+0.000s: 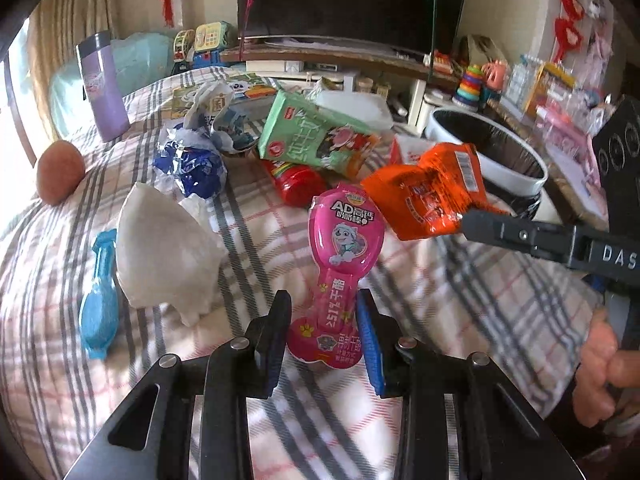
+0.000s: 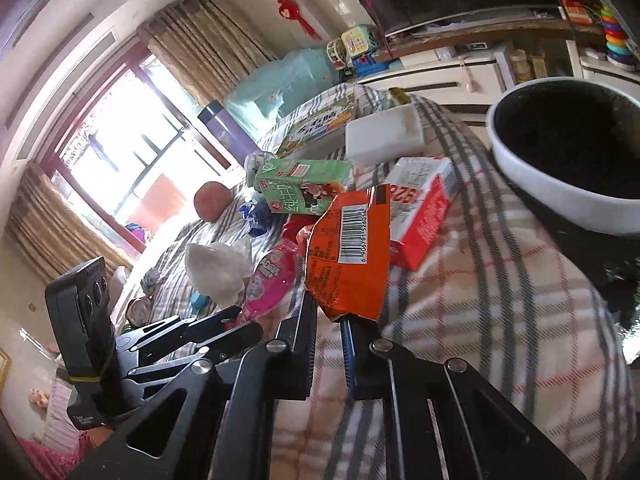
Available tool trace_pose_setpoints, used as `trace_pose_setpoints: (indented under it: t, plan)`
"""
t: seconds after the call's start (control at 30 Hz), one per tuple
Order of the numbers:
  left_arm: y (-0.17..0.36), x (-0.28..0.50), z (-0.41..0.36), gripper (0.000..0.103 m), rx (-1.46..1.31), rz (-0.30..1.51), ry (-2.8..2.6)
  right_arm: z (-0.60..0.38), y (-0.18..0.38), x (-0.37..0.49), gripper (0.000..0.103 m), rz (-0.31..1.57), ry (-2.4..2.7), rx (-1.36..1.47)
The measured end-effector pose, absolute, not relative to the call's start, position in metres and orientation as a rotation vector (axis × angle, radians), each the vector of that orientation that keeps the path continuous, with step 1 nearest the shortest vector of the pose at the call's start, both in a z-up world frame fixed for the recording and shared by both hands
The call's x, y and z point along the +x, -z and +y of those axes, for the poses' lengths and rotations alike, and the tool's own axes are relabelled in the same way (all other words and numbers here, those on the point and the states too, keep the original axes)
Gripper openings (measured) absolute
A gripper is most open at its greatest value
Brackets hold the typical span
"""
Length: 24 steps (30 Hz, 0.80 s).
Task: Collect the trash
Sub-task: 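Grasp the orange snack bag with the right tool while the left tool grasps the pink toothbrush, then carry the orange bag and pink toothbrush over the black bin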
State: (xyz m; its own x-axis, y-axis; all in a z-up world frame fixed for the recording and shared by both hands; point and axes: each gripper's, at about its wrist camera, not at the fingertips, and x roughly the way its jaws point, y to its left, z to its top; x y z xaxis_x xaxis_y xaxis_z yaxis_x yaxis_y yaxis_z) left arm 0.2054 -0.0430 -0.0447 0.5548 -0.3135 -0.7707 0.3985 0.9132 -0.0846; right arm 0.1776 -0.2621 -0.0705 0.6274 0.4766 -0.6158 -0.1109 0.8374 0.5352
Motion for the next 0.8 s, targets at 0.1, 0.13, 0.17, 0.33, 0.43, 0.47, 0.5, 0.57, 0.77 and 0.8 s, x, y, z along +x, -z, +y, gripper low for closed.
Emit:
trace_pose_setpoints:
  t: [0.1,0.13,0.17,0.33,0.43,0.47,0.5,0.57,0.77,0.8]
  plan:
    - [0.045,0.2,-0.046,0.032,0.082,0.89,0.434,-0.272,0.066,0.168,0.011,0.817,-0.334,0.481]
    - [0.045,0.198,-0.047,0.032,0.073,0.893,0.437,-0.276,0.065,0.165,0.011,0.812,-0.324,0.478]
    - [0.045,0.197,-0.049,0.032,0.065,0.894,0.439,-0.28,0.063,0.161,0.011,0.805,-0.312,0.474]
    - [0.039,0.195,-0.06,0.032,0.027,0.886,0.467,-0.298,0.057,0.149,0.011,0.778,-0.254,0.462]
    - [0.036,0.195,-0.068,0.032,0.009,0.886,0.489,-0.31,0.055,0.143,0.011,0.769,-0.224,0.46]
    - [0.035,0.196,-0.071,0.032,0.004,0.885,0.493,-0.314,0.055,0.142,0.011,0.767,-0.212,0.461]
    - [0.034,0.196,-0.075,0.032,-0.001,0.886,0.503,-0.317,0.055,0.141,0.011,0.765,-0.202,0.459]
    - [0.033,0.199,-0.081,0.032,-0.006,0.887,0.51,-0.323,0.055,0.14,0.011,0.762,-0.183,0.458]
    - [0.031,0.209,-0.102,0.032,-0.02,0.888,0.537,-0.341,0.049,0.137,0.011,0.739,-0.131,0.448]
    - [0.031,0.212,-0.105,0.032,-0.02,0.887,0.54,-0.342,0.049,0.136,0.011,0.736,-0.124,0.445]
